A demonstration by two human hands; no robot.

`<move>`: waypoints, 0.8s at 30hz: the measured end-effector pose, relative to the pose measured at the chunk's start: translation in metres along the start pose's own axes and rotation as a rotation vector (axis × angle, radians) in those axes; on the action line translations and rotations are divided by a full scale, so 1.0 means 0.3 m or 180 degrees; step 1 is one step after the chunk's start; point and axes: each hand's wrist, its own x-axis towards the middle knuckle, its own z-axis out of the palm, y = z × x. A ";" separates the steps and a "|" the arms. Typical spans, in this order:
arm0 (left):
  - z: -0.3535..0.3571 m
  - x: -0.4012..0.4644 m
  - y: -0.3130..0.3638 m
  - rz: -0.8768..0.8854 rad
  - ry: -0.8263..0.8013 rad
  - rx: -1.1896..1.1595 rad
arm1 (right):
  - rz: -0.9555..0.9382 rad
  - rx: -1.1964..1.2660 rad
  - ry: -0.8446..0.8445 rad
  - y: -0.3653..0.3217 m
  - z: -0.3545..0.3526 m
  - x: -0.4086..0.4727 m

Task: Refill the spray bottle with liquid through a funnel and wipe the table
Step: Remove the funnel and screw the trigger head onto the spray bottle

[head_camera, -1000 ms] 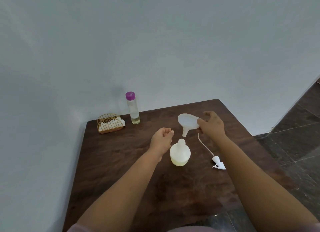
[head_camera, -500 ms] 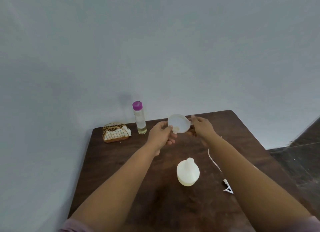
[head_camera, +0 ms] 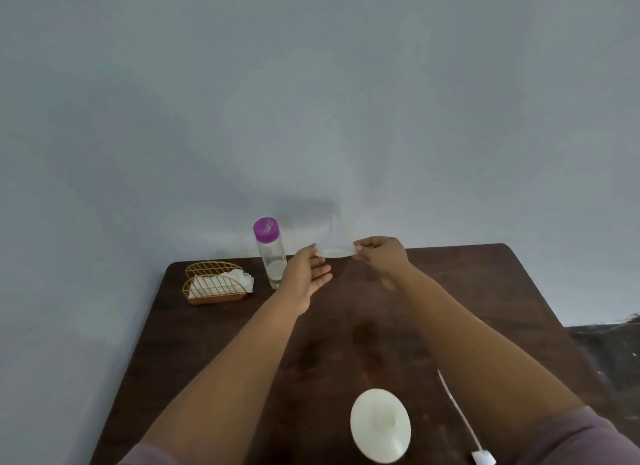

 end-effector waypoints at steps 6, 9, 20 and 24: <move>0.033 0.153 -0.141 0.0463 0.0085 0.0890 | -0.0148 -0.0189 0.0348 0.129 0.072 0.115; -0.005 0.192 -0.204 0.0795 -0.0031 0.1950 | -0.0183 -0.0640 0.0311 0.207 0.094 0.155; -0.095 0.343 -0.293 0.0917 0.0161 0.4648 | -0.0938 -0.2235 -0.0880 0.339 0.168 0.223; -0.087 0.329 -0.295 0.0887 0.0182 0.4624 | -0.0868 -0.2342 -0.1057 0.346 0.152 0.199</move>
